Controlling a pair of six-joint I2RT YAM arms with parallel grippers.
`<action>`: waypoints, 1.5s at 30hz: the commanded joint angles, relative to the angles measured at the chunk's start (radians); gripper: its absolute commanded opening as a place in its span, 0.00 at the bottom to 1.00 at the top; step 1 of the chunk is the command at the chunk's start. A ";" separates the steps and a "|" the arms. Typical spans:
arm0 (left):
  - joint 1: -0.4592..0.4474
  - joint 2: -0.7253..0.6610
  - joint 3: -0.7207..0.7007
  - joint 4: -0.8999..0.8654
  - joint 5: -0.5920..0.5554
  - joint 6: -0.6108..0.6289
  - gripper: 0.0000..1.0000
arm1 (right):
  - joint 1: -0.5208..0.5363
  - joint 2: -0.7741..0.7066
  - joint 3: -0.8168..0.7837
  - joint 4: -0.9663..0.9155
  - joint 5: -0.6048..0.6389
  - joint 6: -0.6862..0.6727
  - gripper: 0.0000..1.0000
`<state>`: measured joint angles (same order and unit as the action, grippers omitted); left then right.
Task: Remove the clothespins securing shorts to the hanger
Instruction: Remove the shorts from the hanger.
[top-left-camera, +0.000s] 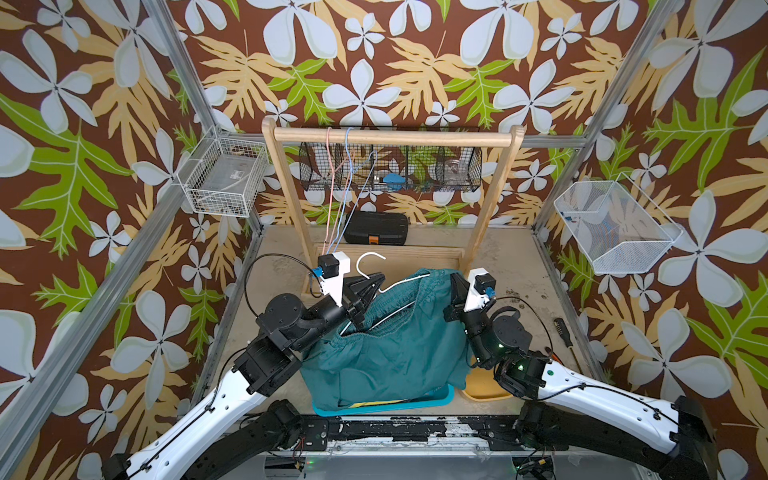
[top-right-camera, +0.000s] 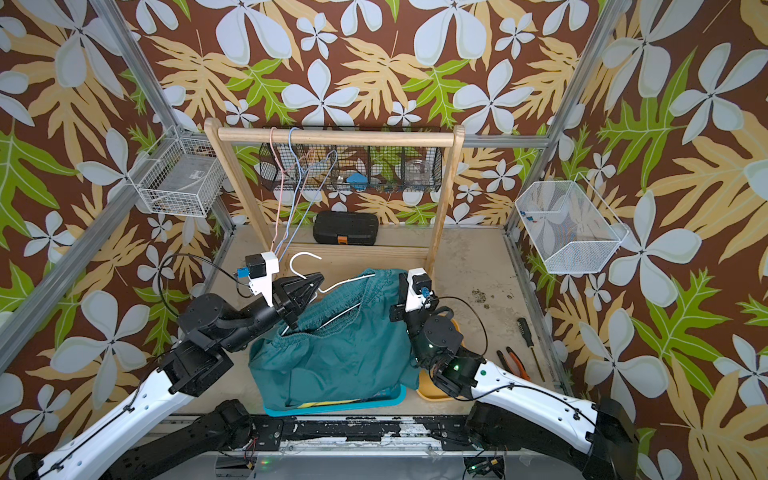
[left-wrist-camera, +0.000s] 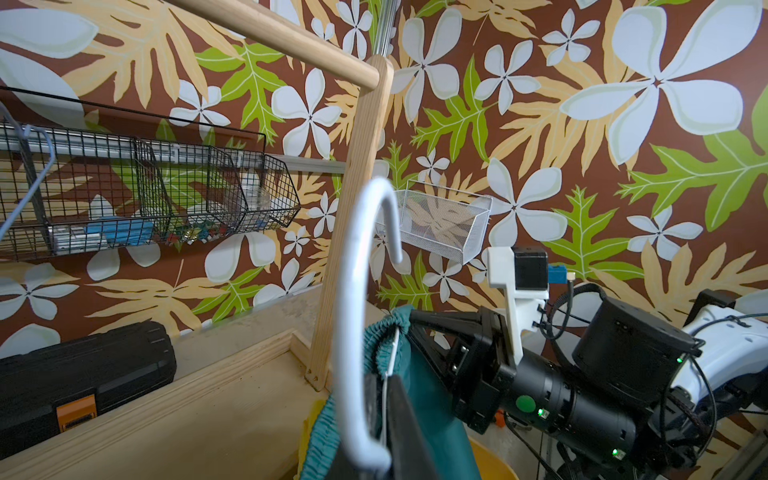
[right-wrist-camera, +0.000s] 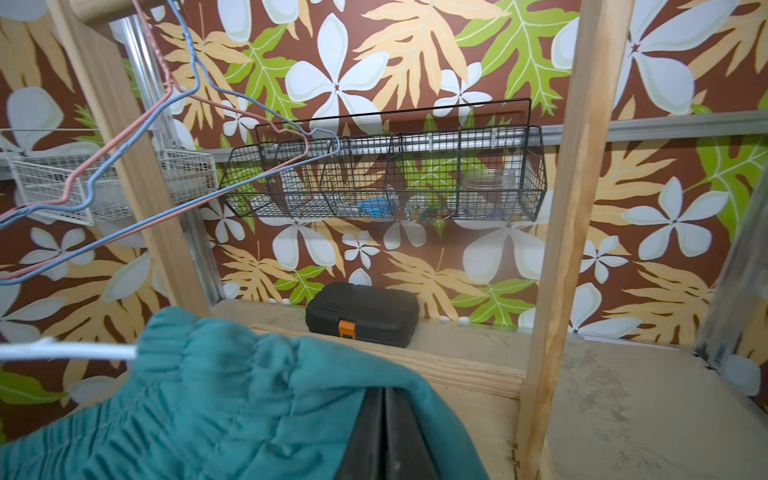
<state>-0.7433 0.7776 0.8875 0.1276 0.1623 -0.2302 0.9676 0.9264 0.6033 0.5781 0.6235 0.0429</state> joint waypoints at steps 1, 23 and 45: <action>-0.001 0.003 0.014 0.006 0.008 0.022 0.00 | -0.002 -0.043 -0.015 -0.003 -0.132 0.035 0.25; 0.000 0.017 0.006 0.021 0.048 -0.005 0.00 | 0.285 0.191 0.124 0.076 0.216 0.106 0.81; 0.001 -0.020 -0.008 -0.049 0.048 0.078 0.00 | 0.237 -0.001 0.081 -0.102 0.199 0.115 0.00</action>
<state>-0.7433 0.7624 0.8810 0.0856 0.2138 -0.1932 1.2217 0.9722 0.6651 0.6472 0.9100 0.0578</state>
